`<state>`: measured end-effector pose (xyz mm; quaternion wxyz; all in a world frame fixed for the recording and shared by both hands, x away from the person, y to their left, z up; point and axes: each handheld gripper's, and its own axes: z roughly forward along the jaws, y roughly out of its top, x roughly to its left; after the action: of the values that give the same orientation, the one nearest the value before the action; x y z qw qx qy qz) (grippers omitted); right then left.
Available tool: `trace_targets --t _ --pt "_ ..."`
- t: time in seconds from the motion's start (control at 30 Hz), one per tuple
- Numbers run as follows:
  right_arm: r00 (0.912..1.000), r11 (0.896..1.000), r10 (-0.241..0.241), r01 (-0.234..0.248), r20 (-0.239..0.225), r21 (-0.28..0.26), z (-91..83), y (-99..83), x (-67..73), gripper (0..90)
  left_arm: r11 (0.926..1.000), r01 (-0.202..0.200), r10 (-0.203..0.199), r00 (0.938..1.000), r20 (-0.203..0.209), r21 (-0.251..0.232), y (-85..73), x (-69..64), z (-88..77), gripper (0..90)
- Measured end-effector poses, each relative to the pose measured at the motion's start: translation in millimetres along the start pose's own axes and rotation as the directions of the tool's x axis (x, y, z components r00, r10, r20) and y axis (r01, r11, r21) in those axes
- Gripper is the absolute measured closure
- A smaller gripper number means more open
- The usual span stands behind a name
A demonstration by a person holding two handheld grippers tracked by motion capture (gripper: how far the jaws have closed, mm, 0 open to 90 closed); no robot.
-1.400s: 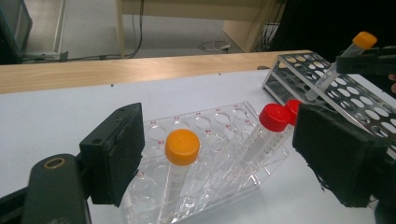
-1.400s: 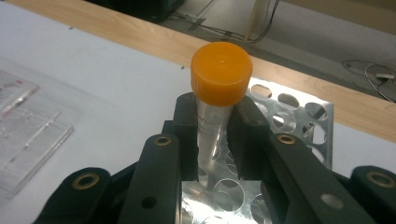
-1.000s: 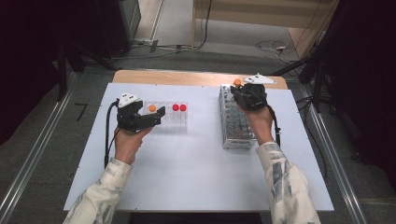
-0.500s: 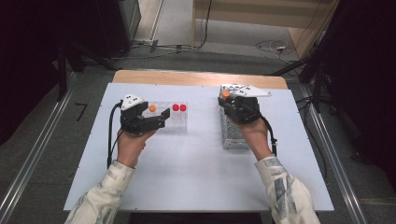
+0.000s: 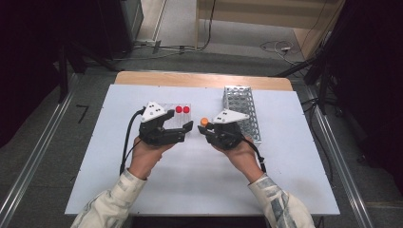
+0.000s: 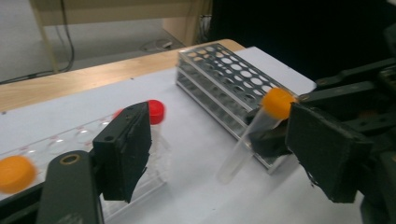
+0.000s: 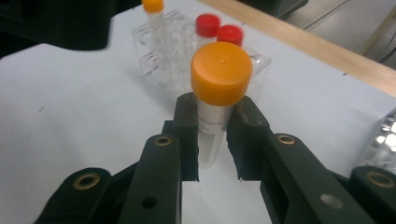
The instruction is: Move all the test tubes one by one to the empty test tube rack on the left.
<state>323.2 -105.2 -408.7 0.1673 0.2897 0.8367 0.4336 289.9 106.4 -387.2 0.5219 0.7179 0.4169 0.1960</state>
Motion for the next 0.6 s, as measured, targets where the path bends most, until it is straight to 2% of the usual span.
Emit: trace_targets --t 0.23,0.4,0.5,0.6 --pt "0.9993 1.0 -0.02 0.02 -0.032 0.019 10.3 -0.9 13.6 71.9 0.9986 -0.035 0.032 0.9976 0.062 0.04 -8.2 -5.7 9.7 47.3" --pt "0.9989 0.999 -0.023 0.024 -0.04 0.023 14.8 -0.4 19.7 71.9 0.998 -0.041 0.038 0.9972 0.064 0.048 -10.4 -6.4 9.7 56.6" --pt "0.9985 0.999 -0.028 0.029 -0.046 0.017 16.7 0.6 22.2 71.9 0.9969 -0.048 0.044 0.9963 0.074 0.062 -11.8 -6.5 11.4 58.1" --pt "0.9983 0.999 -0.032 0.033 -0.048 0.021 17.9 1.9 25.1 71.9 0.9971 -0.037 0.033 0.9972 0.067 0.067 -14.7 -5.6 13.8 61.3"
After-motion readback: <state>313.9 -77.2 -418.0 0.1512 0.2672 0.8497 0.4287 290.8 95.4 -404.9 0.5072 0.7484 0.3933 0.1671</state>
